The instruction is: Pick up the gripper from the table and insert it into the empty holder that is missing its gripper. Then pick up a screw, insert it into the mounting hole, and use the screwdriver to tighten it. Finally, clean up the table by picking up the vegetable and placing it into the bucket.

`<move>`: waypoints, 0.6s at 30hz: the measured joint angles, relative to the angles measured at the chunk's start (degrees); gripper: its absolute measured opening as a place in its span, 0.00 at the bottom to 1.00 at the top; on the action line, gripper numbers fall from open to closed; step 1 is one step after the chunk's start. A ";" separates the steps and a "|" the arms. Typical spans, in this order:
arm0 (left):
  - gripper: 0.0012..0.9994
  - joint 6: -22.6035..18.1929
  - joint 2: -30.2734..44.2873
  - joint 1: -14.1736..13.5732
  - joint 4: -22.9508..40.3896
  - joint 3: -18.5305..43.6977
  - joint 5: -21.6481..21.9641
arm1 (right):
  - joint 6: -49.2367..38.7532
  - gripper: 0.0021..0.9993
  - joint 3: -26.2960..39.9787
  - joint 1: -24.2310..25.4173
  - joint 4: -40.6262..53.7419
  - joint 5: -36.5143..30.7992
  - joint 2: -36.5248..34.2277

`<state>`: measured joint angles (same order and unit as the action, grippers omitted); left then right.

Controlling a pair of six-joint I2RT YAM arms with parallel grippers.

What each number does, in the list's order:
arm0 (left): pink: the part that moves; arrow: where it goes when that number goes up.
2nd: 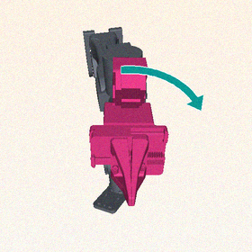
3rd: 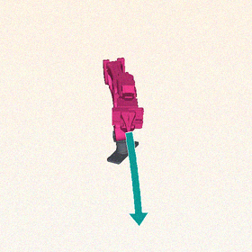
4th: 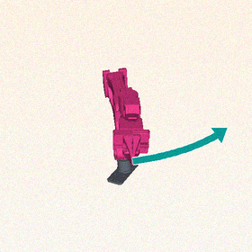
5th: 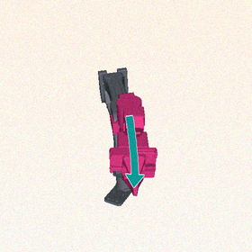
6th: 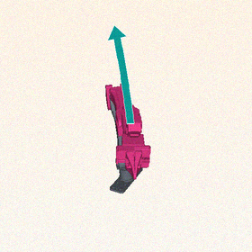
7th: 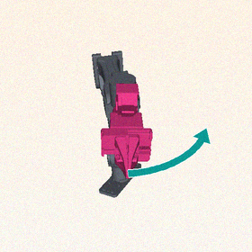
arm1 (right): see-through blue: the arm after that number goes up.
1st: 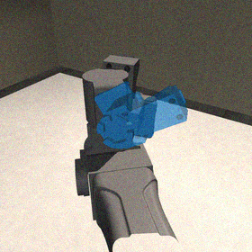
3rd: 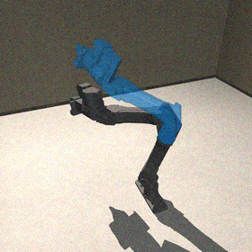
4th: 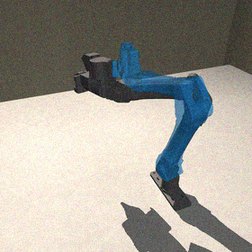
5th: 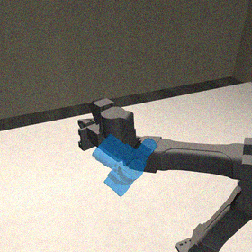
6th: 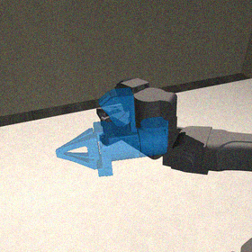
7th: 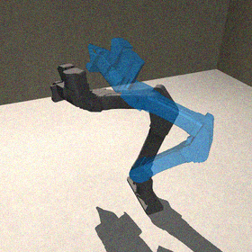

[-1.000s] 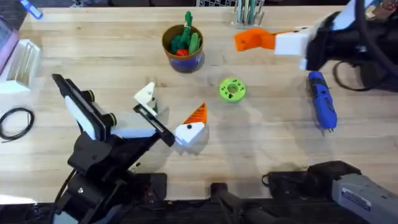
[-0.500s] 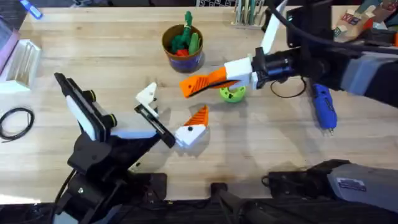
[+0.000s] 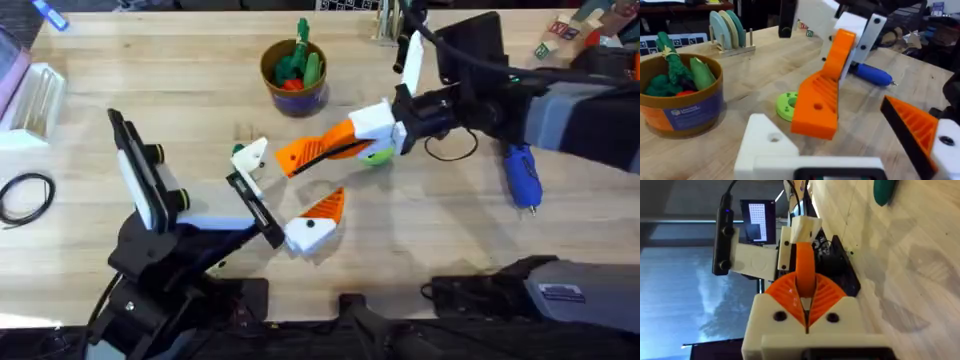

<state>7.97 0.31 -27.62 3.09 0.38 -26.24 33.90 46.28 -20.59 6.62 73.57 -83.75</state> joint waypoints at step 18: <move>0.99 -0.39 0.01 0.17 0.00 0.00 -0.26 | 12.97 0.01 0.00 -3.79 -15.71 2.57 -7.40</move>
<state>7.57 0.32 -27.44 3.09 0.38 -26.50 46.86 46.28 -24.38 -9.09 76.14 -91.15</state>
